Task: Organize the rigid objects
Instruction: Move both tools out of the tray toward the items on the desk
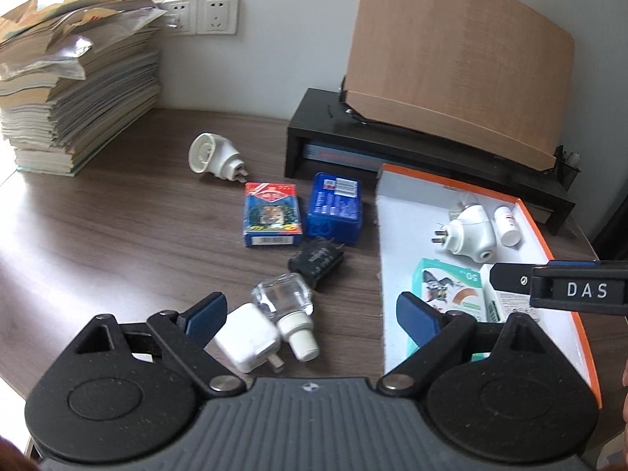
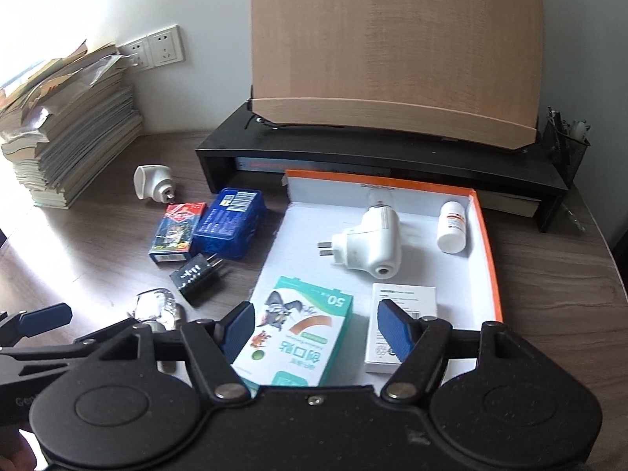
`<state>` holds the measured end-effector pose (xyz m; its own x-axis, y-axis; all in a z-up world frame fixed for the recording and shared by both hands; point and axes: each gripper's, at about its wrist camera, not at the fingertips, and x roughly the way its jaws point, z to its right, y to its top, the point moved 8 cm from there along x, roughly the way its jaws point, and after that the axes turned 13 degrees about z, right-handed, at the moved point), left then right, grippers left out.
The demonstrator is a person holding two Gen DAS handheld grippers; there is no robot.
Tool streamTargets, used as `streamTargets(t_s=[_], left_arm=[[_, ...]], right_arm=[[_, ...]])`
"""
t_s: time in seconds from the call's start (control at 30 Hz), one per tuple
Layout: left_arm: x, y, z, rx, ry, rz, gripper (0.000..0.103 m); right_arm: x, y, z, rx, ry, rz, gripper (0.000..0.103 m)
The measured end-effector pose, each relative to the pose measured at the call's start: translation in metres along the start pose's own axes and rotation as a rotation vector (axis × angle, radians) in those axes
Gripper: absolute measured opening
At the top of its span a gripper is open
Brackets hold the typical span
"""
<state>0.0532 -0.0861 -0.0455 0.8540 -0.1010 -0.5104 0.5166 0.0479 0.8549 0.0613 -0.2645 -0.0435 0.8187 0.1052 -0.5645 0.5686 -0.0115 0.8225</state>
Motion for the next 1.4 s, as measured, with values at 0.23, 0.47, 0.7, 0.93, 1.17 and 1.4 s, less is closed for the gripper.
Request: streamTargets(t_s=[0.23,0.47,0.7,0.93,1.17,1.4], left_arm=[[-0.009,-0.009,-0.039,-0.031,0.063,-0.014,0.096],[-0.012,-0.008,-0.058,-0.047,0.066,-0.009,0.096],[0.003,-0.013,-0.061,-0.006,0.025,-0.028,0.096],[0.032,-0.034,-0.044,0.072,-0.099,-0.081,0.096],[0.054,-0.05,-0.052,0.128,-0.101,-0.111,0.097],[0.063,-0.043,-0.081,0.088,-0.071,-0.103,0.096]], right_arm=[[0.004,0.0,-0.04,-0.044,0.073,-0.002,0.082],[0.009,0.001,-0.062,-0.062,0.105,-0.01,0.082],[0.016,-0.001,-0.07,-0.067,0.1,-0.026,0.082],[0.027,-0.011,-0.057,-0.041,0.053,-0.06,0.082],[0.032,-0.016,-0.039,-0.006,-0.011,-0.079,0.082],[0.035,-0.021,-0.033,0.02,-0.04,-0.091,0.082]])
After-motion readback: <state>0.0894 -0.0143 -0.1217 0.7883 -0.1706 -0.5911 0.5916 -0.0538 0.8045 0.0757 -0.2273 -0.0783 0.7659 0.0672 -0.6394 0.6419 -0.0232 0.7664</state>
